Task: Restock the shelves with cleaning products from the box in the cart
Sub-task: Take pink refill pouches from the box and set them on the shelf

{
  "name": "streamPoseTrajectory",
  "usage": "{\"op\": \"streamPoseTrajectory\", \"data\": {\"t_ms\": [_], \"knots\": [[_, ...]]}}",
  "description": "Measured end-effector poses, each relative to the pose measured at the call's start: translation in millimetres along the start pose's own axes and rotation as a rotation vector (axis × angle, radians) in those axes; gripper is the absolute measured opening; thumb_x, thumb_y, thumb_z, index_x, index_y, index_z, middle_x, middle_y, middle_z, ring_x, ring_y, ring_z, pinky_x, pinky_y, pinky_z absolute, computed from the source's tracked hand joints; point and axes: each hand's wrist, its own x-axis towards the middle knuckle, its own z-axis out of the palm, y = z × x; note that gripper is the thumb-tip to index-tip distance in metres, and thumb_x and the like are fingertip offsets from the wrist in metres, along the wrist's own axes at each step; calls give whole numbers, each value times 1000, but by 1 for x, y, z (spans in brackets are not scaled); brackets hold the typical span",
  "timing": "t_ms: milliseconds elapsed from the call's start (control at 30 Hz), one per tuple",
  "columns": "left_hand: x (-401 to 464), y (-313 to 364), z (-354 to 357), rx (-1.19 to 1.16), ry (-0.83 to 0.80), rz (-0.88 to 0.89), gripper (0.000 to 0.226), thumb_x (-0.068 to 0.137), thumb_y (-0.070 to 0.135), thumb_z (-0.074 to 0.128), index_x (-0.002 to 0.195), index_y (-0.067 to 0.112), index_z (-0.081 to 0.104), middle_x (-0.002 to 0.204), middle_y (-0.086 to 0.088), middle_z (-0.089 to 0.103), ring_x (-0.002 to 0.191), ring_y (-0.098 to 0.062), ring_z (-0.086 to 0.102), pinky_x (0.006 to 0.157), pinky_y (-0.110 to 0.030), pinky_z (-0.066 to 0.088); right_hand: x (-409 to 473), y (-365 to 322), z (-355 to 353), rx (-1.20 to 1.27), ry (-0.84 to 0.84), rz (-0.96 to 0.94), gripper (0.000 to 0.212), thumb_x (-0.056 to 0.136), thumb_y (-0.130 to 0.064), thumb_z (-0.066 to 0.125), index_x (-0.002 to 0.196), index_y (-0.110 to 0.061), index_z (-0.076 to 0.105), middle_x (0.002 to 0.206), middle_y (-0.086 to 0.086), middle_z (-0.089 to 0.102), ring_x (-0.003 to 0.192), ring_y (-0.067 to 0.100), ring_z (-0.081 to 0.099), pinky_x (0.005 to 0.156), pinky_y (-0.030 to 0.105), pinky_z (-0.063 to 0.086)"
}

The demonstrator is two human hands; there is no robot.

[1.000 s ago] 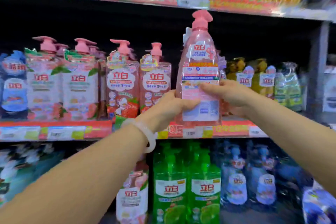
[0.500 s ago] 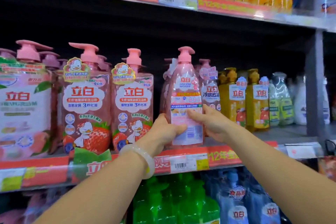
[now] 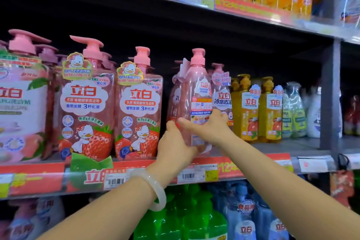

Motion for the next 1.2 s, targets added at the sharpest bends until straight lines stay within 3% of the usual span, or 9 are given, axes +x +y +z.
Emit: {"op": "streamPoseTrajectory", "data": {"t_ms": [67, 133, 167, 267, 433, 633, 900, 1067, 1200], "knots": [[-5, -4, -5, 6, -13, 73, 56, 73, 33, 77, 113, 17, 40, 97, 10, 56, 89, -14, 56, 70, -23, 43, 6, 8, -9, 98, -96, 9, 71, 69, -49, 77, 126, -21, 47, 140, 5, 35, 130, 19, 41, 97, 32, 44], [-7, -9, -6, 9, -13, 144, 56, 78, 30, 69, 128, 15, 48, 111, 3, 64, 102, -18, 61, 88, -27, 48, 5, 11, -18, 284, -220, -17, 29, 76, -29, 77, 97, -28, 57, 113, 1, 63, 96, 4, 65, 74, 19, 55], [-7, -10, -6, -36, -17, 166, 57, 79, 28, 67, 132, 14, 49, 115, 0, 65, 106, -18, 61, 95, -30, 48, 5, 13, -23, 355, -247, -8, 30, 78, -21, 75, 101, -26, 57, 102, -3, 65, 85, 2, 67, 74, 19, 55], [-6, -9, -7, -122, -61, 174, 38, 88, 14, 62, 126, 13, 57, 120, -4, 63, 112, -15, 59, 102, -29, 45, 12, 27, -34, 537, -251, 73, 79, 78, -16, 74, 143, -15, 30, 111, 2, 60, 108, 19, 60, 100, 46, 46], [-1, -10, -5, -131, -46, 178, 27, 87, 6, 58, 114, 12, 62, 110, -3, 69, 107, -15, 63, 96, -33, 49, 7, 19, 0, 141, 31, 101, 125, 48, -67, 80, 143, -10, 23, 142, 8, 37, 127, 27, 44, 104, 43, 41], [8, -9, -15, -173, -151, 38, 43, 95, 3, 47, 136, 12, 39, 126, -6, 57, 103, -11, 51, 82, -20, 42, 14, 21, -12, 90, 203, -37, 60, 69, -27, 82, 104, -12, 35, 88, -1, 51, 81, 16, 55, 73, 34, 47], [13, -2, -11, -134, -202, -42, 50, 90, 24, 60, 133, 13, 36, 124, 0, 52, 100, -11, 45, 86, -25, 36, 24, 50, -54, 588, -343, 93, 56, 71, -15, 73, 125, -15, 55, 113, 4, 68, 98, 20, 65, 79, 36, 52], [24, 4, -5, -187, -285, -157, 80, 79, 25, 73, 142, 9, 26, 127, -5, 56, 114, -22, 56, 100, -36, 45, 22, 57, -44, 647, -282, 108, 49, 87, -18, 60, 132, -4, 47, 113, 7, 65, 91, 17, 64, 71, 29, 52], [14, 6, 3, 143, -175, -71, 59, 82, 33, 69, 127, 7, 40, 127, -9, 54, 116, -28, 54, 98, -36, 45, 20, 57, -41, 649, -318, 107, 46, 95, -21, 52, 137, -7, 41, 117, 4, 65, 95, 15, 65, 81, 30, 52]]}}
